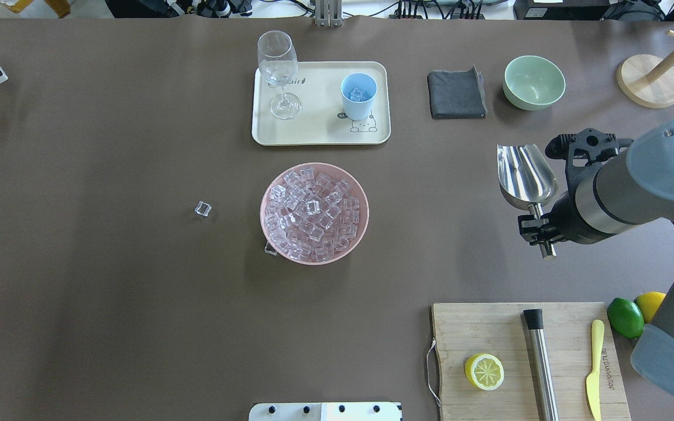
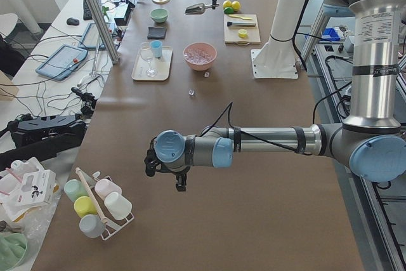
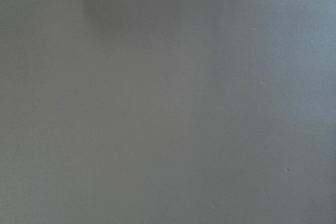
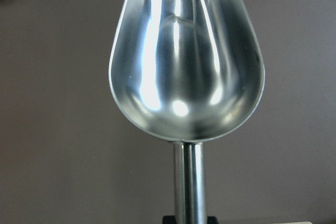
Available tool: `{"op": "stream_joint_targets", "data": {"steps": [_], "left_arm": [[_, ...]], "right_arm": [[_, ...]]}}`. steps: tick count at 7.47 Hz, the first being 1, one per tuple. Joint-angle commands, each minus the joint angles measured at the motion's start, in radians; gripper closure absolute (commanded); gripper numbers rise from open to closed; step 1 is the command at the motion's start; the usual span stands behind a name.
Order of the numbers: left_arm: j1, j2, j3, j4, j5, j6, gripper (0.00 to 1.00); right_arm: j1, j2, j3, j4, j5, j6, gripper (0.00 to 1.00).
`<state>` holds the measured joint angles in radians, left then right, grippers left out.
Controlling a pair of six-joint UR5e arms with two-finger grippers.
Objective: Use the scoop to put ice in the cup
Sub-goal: 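Lift the empty scoop away from the cup with the right gripper, then lower the metal scoop onto the table beside the cutting board with the right gripper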
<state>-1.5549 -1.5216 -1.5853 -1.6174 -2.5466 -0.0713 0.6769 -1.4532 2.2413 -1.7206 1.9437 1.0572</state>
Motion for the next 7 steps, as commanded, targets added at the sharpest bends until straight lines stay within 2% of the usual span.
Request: {"op": "stream_joint_targets", "data": {"steps": [1,4,7], "left_arm": [[0.004,-0.022,0.019,-0.001,0.003,-0.002,0.02],[-0.001,-0.011,0.030,-0.003,0.003,-0.002,0.02],[0.001,-0.011,0.028,-0.006,0.003,-0.001,0.02]], "right_arm": [[-0.076,-0.102,-0.063,0.231,-0.074,0.049,1.00],[-0.111,-0.107,-0.210,0.428,-0.118,0.110,1.00],[-0.158,-0.107,-0.233,0.454,-0.163,0.157,1.00]]}}
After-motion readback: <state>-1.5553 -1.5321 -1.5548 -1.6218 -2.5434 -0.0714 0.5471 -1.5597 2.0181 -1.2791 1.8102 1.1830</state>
